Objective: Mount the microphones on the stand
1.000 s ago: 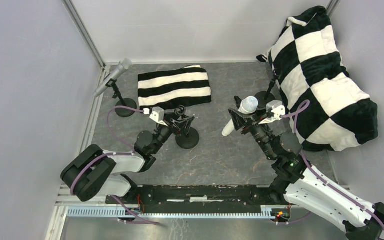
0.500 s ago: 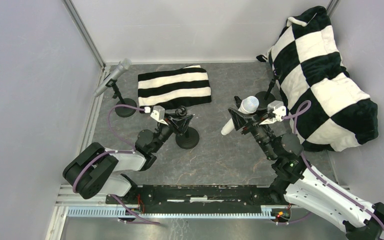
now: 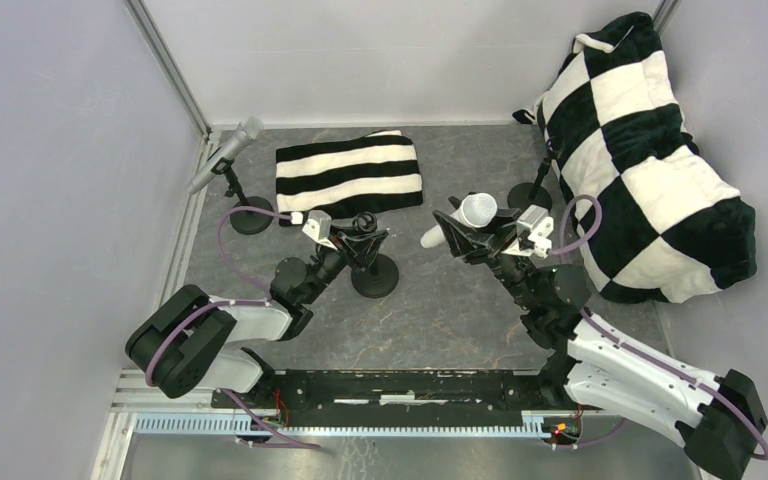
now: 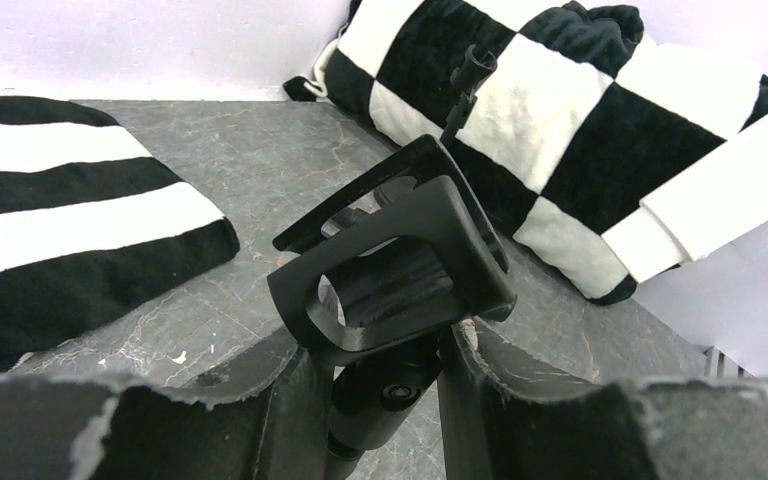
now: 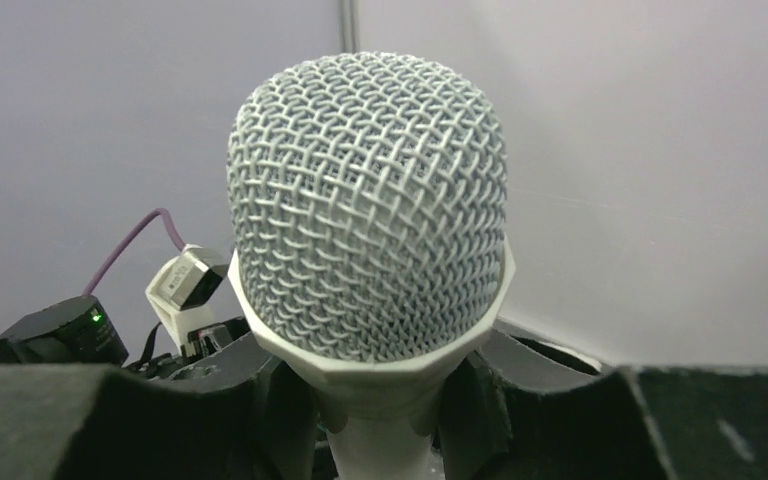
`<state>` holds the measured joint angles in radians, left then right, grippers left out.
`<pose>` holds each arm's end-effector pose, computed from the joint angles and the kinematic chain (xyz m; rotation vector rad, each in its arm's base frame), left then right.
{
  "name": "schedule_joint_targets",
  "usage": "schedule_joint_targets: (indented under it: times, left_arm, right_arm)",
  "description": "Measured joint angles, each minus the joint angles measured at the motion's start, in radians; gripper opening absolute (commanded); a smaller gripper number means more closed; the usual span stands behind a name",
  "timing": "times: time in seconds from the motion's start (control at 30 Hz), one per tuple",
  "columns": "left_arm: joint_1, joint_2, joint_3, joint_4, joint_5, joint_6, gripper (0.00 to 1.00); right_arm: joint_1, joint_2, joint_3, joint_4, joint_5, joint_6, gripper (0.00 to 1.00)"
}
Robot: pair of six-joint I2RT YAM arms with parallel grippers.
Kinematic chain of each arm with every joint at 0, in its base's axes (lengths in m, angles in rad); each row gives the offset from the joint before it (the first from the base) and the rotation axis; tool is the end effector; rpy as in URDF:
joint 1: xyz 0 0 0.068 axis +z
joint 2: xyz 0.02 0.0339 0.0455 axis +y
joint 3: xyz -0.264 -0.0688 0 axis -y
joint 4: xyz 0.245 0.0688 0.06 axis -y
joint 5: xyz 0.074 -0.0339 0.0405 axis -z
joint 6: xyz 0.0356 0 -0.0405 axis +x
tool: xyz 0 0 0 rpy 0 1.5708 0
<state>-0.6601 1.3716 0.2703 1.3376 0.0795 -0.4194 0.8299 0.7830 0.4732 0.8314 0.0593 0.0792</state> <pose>0.1867 -0.1485 0.2066 0.2380 1.3802 -0.9602 0.1227 0.1310 0.3368 -0.3445 1.0254 0.7909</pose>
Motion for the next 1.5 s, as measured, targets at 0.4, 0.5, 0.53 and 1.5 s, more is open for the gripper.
schedule_joint_targets:
  times: [0.4,0.5,0.53,1.5]
  left_arm:
    - [0.004,0.000,0.001,-0.005,0.040,-0.031,0.02]
    - [0.003,0.000,0.010,-0.019,0.060,-0.033,0.02]
    - [0.004,0.000,0.012,-0.022,0.064,-0.037,0.02]
    - [0.004,0.001,0.015,-0.026,0.116,-0.042,0.02]
  right_arm:
    - [0.000,0.233,0.118,0.266,-0.207,-0.013,0.00]
    - [0.000,0.290,0.169,0.292,-0.253,0.007,0.00]
    - [0.000,0.307,0.187,0.300,-0.270,0.015,0.00]
    - [0.000,0.449,0.245,0.288,-0.377,0.053,0.00]
